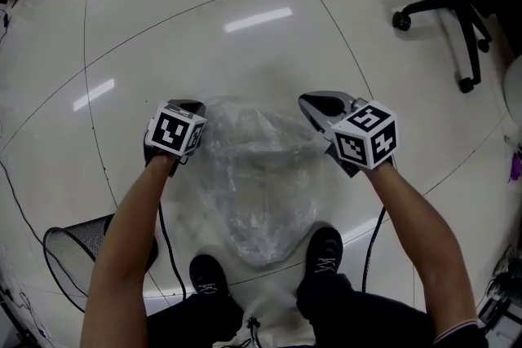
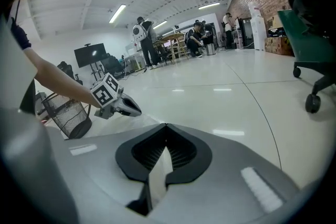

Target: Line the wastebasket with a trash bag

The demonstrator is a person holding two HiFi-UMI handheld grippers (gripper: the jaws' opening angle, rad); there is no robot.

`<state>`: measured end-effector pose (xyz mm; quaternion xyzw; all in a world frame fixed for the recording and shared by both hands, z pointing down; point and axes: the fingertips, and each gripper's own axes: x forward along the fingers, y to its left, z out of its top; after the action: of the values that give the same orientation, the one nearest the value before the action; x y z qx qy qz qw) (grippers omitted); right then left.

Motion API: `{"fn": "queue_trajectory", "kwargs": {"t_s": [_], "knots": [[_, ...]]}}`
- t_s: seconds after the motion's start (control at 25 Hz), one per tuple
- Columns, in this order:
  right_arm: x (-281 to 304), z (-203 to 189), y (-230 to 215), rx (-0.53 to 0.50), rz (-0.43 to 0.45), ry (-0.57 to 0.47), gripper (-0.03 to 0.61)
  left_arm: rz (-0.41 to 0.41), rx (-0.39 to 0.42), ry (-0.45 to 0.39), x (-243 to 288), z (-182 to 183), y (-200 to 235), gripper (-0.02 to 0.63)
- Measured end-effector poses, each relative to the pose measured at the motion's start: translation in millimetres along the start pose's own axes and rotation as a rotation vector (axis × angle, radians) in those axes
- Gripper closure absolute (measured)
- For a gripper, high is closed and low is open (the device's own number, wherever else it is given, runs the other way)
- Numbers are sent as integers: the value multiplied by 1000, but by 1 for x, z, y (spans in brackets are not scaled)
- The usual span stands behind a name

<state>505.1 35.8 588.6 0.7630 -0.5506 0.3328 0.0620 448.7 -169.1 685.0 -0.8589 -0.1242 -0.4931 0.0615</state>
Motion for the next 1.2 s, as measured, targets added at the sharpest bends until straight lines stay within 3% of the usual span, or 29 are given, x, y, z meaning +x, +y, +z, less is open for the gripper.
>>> {"fn": "queue_trajectory", "kwargs": {"t_s": [0.32,0.56,0.64,0.96,1.2], "knots": [[11,-31,-12,-14,2,108,577,-15,86,-27,-31,4,-12,603],[27,-55,-16,19,16,180,533,-25,111,-55,-55,7,-24,603],[31,-67,-11,33,46,225,478,-18,114,-72,-61,9,-25,603],[29,-97,30,-36,172,311,426,8,103,-105,-75,4,-24,603],[30,-111,23,-30,122,332,413,-3,116,-106,-84,0,-39,603]]}}
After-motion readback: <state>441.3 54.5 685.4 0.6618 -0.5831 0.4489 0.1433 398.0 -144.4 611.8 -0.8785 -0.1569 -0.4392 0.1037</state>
